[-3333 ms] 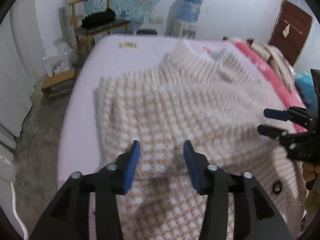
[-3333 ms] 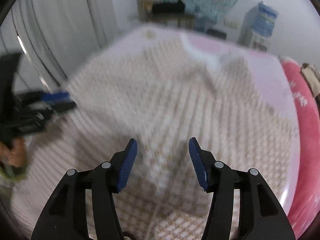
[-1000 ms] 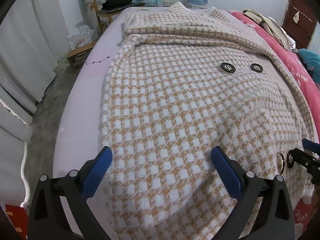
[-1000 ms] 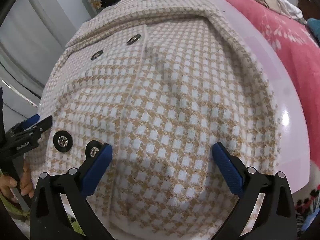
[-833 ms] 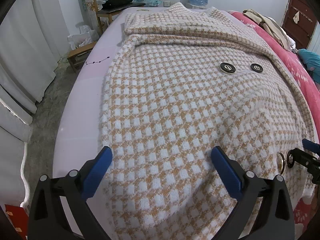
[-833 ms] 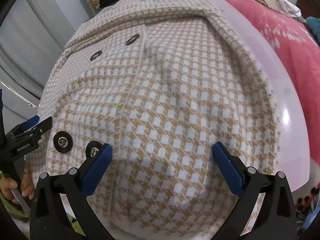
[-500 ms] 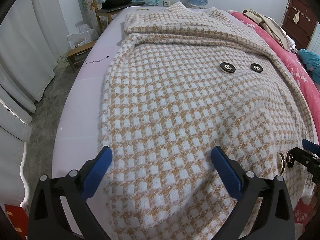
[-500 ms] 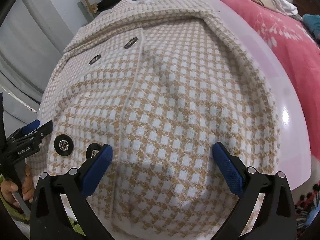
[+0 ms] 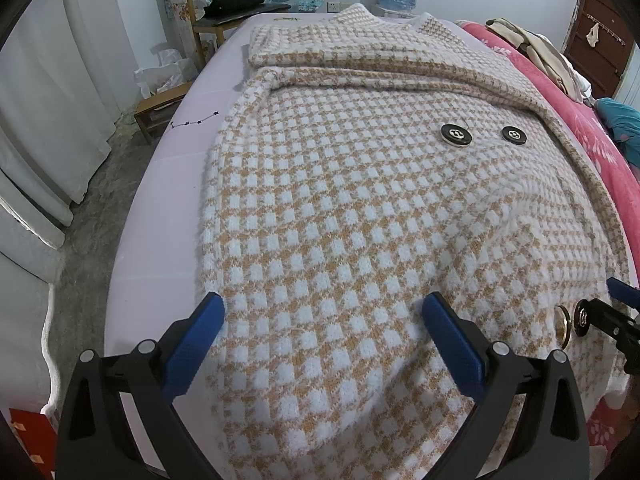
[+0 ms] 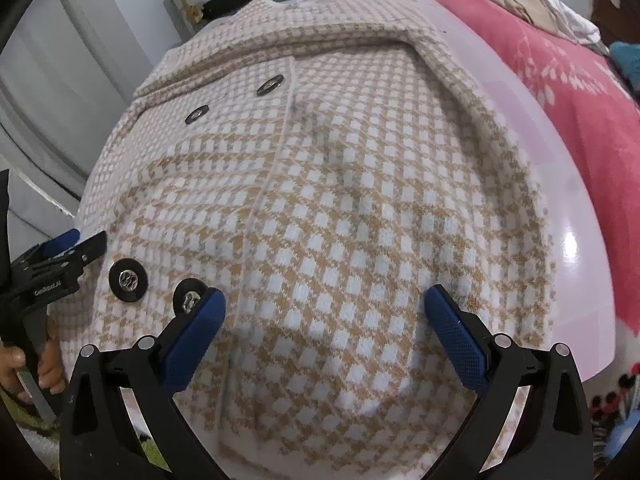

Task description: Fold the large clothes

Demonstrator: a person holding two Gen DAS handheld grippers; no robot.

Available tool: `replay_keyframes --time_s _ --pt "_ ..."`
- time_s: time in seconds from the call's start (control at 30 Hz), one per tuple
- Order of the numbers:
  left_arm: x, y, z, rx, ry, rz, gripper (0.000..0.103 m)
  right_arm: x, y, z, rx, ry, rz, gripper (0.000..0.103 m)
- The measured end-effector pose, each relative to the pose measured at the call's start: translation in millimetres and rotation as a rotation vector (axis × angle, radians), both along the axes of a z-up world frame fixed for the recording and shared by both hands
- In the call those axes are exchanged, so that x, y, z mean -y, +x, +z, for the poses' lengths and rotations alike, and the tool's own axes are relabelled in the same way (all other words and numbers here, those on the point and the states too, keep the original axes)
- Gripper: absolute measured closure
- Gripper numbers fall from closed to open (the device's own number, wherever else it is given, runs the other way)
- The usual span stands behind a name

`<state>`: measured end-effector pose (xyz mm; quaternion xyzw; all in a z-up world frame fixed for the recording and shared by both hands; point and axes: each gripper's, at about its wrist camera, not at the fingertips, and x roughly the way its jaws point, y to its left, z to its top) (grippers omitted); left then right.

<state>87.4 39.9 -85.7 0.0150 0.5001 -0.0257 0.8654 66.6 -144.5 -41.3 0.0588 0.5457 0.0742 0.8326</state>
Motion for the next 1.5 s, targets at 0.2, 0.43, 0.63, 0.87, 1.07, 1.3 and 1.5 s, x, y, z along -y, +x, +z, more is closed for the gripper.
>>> replay_keyframes --time_s 0.2,0.43,0.63,0.87,1.07,1.3,1.5 --pt "-0.1 0.5 0.1 -0.001 0.001 0.001 0.005 -2.3 -15.0 14.3 0.065 -0.007 0.028 0.008" --pt "0.5 0.3 0.1 -0.001 0.002 0.001 0.005 -8.6 -16.3 -5.6 0.025 -0.056 0.073 0.008" --pt "0.5 0.5 0.1 -0.002 0.004 0.001 0.005 -8.9 -8.2 -7.0 0.031 -0.046 0.077 0.008" --pt "1.1 0.4 -0.2 -0.006 0.000 0.003 0.005 -2.5 -16.5 -7.3 0.041 -0.039 0.080 0.008" --pt "-5.3 0.7 -2.0 0.003 -0.033 -0.009 0.005 -3.7 -38.7 -3.9 0.053 -0.034 0.078 0.007" --pt "-22.0 -9.1 13.4 0.041 -0.082 -0.040 0.006 -5.0 -45.0 -3.4 0.066 -0.034 0.075 0.007" --pt "-64.3 -47.4 36.3 0.103 -0.188 -0.015 0.006 -4.5 -49.8 -4.3 0.078 -0.023 0.073 0.007"
